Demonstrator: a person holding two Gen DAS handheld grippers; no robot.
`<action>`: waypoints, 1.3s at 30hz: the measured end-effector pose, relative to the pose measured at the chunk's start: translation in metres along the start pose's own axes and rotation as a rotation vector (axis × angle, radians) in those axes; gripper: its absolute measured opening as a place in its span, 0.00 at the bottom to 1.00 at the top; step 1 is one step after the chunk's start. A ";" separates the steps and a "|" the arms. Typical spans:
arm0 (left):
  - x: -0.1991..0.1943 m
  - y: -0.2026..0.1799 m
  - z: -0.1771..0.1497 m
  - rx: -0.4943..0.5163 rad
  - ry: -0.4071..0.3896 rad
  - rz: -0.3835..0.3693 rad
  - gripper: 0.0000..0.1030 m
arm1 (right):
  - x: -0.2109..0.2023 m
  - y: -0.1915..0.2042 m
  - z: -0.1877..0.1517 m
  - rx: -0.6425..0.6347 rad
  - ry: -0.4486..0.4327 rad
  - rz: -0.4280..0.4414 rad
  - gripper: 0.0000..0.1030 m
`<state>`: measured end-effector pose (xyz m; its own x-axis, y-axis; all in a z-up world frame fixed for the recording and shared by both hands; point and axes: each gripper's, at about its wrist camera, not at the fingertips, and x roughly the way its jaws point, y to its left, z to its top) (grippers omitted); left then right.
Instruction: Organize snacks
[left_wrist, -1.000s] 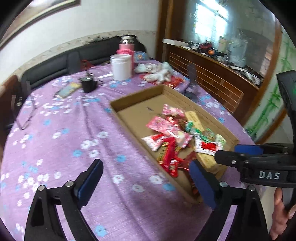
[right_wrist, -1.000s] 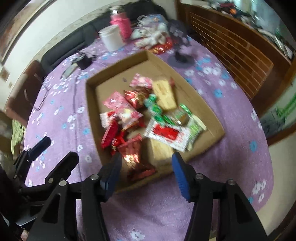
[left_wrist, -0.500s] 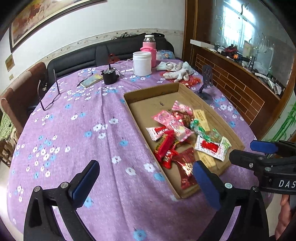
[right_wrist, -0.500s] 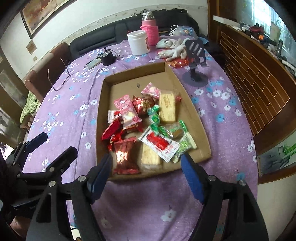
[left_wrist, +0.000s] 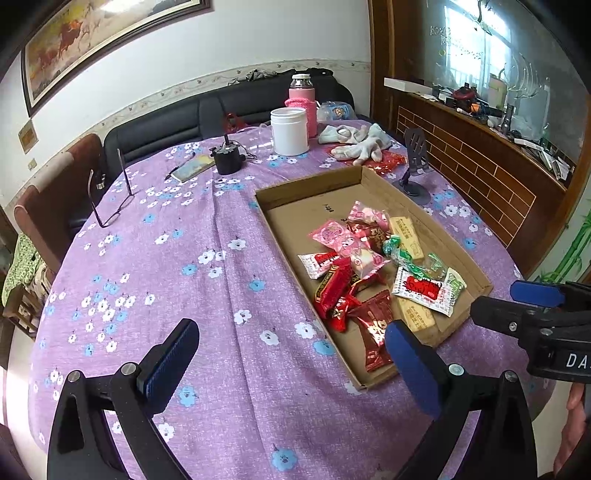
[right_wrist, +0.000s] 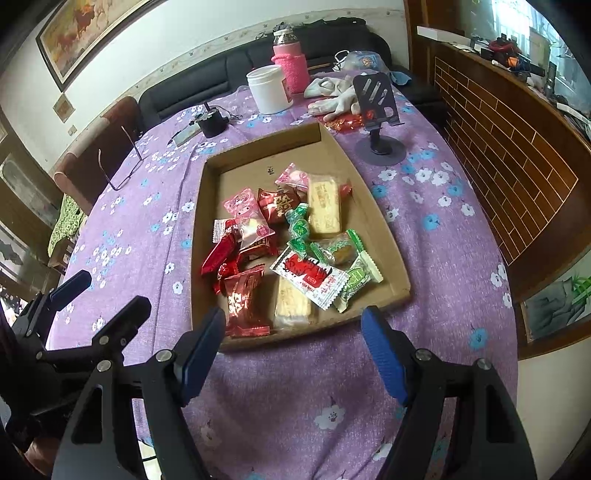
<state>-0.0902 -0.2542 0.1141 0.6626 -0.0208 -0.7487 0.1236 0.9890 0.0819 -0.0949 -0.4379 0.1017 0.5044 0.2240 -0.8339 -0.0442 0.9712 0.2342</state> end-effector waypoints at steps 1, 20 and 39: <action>0.001 0.000 0.000 0.003 0.000 0.010 0.99 | 0.000 0.000 0.000 0.001 -0.001 -0.001 0.73; -0.001 -0.003 0.015 0.071 0.013 0.105 0.99 | 0.004 0.008 0.010 -0.018 -0.011 -0.007 0.73; 0.009 0.002 0.016 0.056 0.071 0.105 0.99 | 0.011 0.008 0.020 -0.023 -0.009 -0.016 0.73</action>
<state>-0.0721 -0.2552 0.1182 0.6203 0.0951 -0.7786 0.0981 0.9754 0.1973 -0.0724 -0.4294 0.1048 0.5126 0.2079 -0.8331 -0.0561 0.9763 0.2090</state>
